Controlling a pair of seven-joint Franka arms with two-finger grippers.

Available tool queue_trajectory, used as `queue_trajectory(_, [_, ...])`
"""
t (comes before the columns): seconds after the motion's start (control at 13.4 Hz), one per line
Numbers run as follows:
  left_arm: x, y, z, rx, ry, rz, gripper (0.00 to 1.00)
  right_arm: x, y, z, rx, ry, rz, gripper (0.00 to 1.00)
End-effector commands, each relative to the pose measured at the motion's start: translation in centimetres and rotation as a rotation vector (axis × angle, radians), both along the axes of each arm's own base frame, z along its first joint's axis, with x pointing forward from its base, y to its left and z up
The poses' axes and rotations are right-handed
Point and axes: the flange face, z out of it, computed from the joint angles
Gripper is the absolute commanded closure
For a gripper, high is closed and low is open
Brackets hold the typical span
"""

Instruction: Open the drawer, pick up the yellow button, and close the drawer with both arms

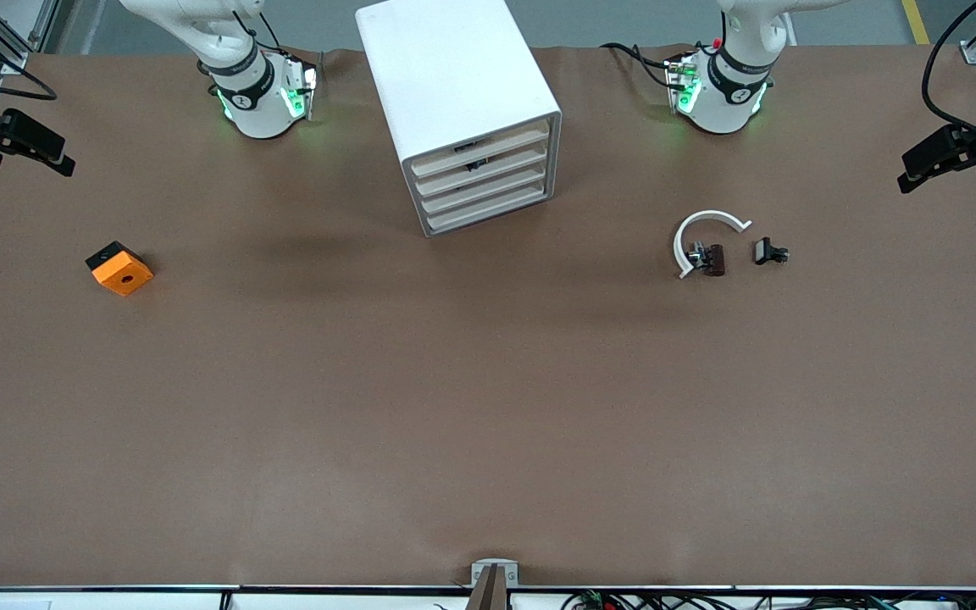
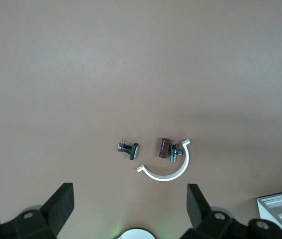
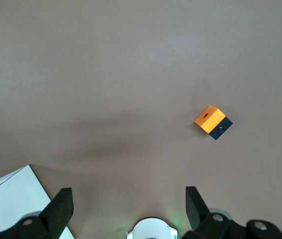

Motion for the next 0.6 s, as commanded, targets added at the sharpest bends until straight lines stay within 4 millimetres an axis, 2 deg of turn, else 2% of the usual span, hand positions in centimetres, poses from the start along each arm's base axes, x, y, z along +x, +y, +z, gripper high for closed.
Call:
queue_trajectory(0.0, [0.1, -0.1, 0.2, 0.013, -0.004, -0.026, 0.00, 0.2, -0.1, 0.5, -0.014, 0.000, 0.012, 0.00])
queue_trajectory(0.22, [0.4, 0.0, -0.2, 0.013, 0.005, -0.020, 0.00, 0.2, 0.0, 0.5, -0.014, 0.000, 0.013, 0.00])
queue_trajectory(0.52, [3.7, 0.0, -2.3, -0.006, 0.033, -0.011, 0.00, 0.2, -0.1, 0.5, -0.014, 0.000, 0.012, 0.00])
